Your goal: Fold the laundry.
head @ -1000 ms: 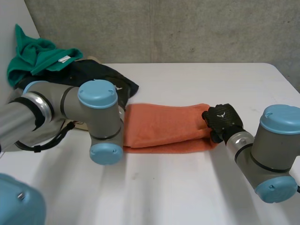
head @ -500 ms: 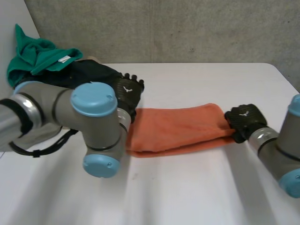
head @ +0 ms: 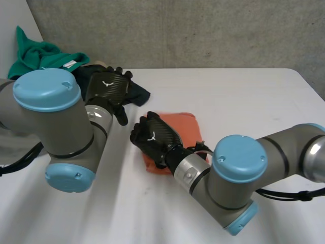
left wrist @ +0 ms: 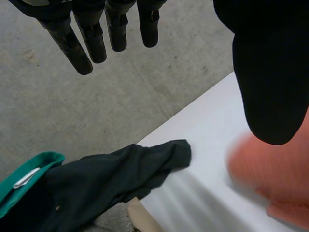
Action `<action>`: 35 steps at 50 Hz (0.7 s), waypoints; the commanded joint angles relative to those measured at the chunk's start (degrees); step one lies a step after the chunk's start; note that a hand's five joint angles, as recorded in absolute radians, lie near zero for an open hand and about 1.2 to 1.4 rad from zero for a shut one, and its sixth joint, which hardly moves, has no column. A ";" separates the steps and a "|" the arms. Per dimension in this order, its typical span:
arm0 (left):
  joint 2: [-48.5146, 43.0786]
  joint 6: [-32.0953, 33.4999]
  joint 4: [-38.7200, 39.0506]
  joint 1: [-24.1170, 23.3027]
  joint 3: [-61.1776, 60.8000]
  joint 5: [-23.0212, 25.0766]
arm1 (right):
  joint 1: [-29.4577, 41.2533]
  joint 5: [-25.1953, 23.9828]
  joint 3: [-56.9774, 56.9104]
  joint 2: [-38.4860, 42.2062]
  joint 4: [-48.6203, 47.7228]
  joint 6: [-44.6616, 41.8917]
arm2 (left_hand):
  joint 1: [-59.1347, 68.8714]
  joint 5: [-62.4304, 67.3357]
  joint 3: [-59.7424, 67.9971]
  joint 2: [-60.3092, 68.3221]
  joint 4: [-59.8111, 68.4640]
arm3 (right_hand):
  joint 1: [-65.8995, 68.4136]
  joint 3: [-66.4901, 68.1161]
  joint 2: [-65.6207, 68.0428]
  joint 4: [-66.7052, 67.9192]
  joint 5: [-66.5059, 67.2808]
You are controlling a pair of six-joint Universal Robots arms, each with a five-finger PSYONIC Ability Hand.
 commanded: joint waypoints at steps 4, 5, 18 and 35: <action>-0.50 -0.88 -0.05 1.17 3.48 1.79 | -6.97 14.83 -1.19 -8.90 6.85 23.52 | -2.10 -2.91 -2.18 -1.85 -1.90 | -32.99 -33.41 -32.84 -34.41 -33.88; -1.28 -1.58 -0.13 0.73 4.88 3.02 | -9.16 16.05 -0.93 -11.88 8.60 29.30 | -2.10 -2.91 -2.18 -1.85 -1.90 | -32.99 -33.41 -32.84 -34.41 -33.88; -12.89 -7.30 -10.85 -3.58 17.72 11.99 | -16.56 7.98 -17.43 -2.86 36.99 43.50 | -2.10 -2.91 -2.18 -1.85 -1.90 | -32.99 -33.41 -32.84 -34.41 -33.88; -21.33 -3.26 -23.24 -2.26 18.26 11.73 | -14.28 4.45 -33.18 14.02 51.15 34.31 | -2.10 -2.91 -2.18 -1.85 -1.90 | -32.99 -33.41 -32.84 -34.41 -33.88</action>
